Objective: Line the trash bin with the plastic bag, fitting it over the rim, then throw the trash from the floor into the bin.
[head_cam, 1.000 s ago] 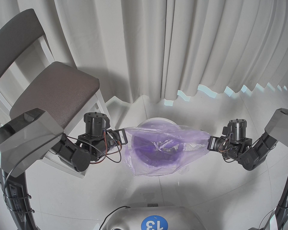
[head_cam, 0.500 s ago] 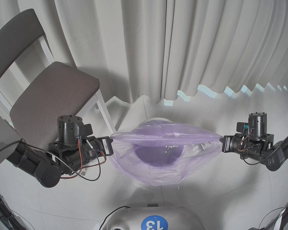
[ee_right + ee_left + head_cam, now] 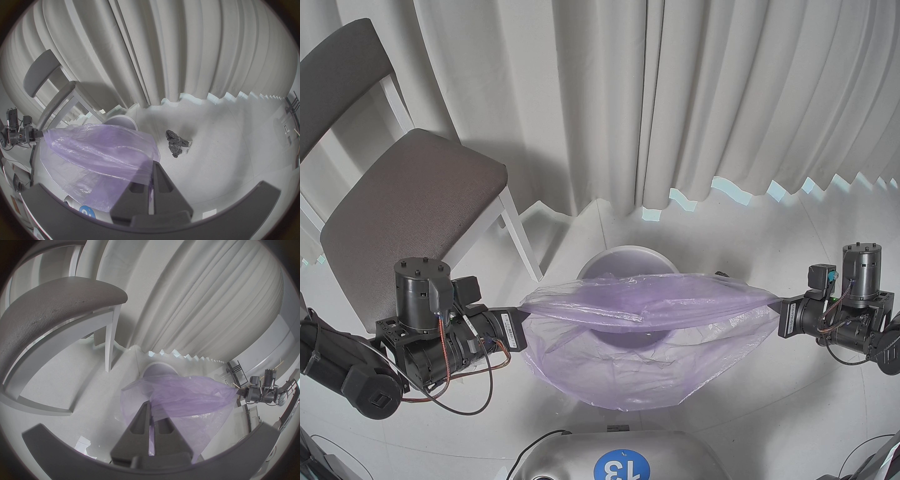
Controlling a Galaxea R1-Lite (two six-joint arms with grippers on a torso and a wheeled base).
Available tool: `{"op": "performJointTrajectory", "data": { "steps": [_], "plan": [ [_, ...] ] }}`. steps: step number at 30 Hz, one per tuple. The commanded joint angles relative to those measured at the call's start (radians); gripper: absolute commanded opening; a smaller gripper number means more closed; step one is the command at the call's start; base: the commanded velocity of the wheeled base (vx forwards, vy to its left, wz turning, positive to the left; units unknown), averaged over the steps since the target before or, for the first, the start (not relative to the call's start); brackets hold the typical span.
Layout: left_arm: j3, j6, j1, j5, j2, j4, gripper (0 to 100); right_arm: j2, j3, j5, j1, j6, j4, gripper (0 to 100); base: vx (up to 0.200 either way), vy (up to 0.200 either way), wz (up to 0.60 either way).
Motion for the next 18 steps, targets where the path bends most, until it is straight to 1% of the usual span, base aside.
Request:
{"op": "performJointTrajectory", "data": {
  "steps": [1, 7, 8, 9, 10, 11, 12, 14, 15, 17, 18],
  "plan": [
    [-0.007, -0.001, 0.005, 0.001, 0.061, -0.015, 0, 0.049, -0.004, -0.001, 0.009, 0.008, -0.011, 0, 0.000, 0.000, 0.00],
    [-0.092, -0.001, 0.022, -0.002, 0.190, -0.021, 0, 0.145, -0.029, -0.005, 0.007, 0.015, -0.046, 0, 0.000, 0.000, 0.00],
    [-0.147, -0.001, 0.033, -0.005, 0.235, -0.019, 0, 0.164, -0.034, -0.010, 0.009, 0.017, -0.055, 0, 0.000, 0.000, 0.00],
    [-0.159, -0.001, 0.034, -0.005, 0.244, -0.019, 0, 0.205, -0.046, -0.016, 0.009, 0.028, -0.086, 0, 0.000, 0.000, 0.00],
    [-0.159, -0.001, 0.034, -0.005, 0.244, -0.019, 0, 0.205, -0.046, -0.016, 0.009, 0.028, -0.086, 0, 0.000, 0.000, 0.00],
    [-0.222, 0.001, 0.036, -0.005, 0.293, -0.016, 0, 0.254, -0.063, -0.028, 0.009, 0.061, -0.135, 0, 0.000, 0.000, 0.00],
    [-0.236, 0.001, 0.036, -0.005, 0.304, -0.013, 0, 0.263, -0.067, -0.033, 0.007, 0.070, -0.146, 0, 0.000, 0.000, 0.00],
    [-0.314, 0.001, 0.037, -0.004, 0.353, -0.002, 0, 0.312, -0.100, -0.061, 0.001, 0.117, -0.188, 0, 0.000, 0.000, 0.00],
    [-0.351, 0.001, 0.039, -0.004, 0.376, -0.002, 0, 0.331, -0.124, -0.068, 0.000, 0.133, -0.198, 0, 0.000, 0.000, 0.00],
    [-0.369, 0.001, 0.042, -0.004, 0.388, -0.002, 0, 0.337, -0.138, -0.070, -0.004, 0.143, -0.201, 0, 0.000, 0.000, 0.00],
    [-0.406, 0.001, 0.053, -0.004, 0.410, -0.002, 0, 0.346, -0.159, -0.073, -0.005, 0.170, -0.202, 0, 0.000, 0.000, 0.00]
  ]
}}
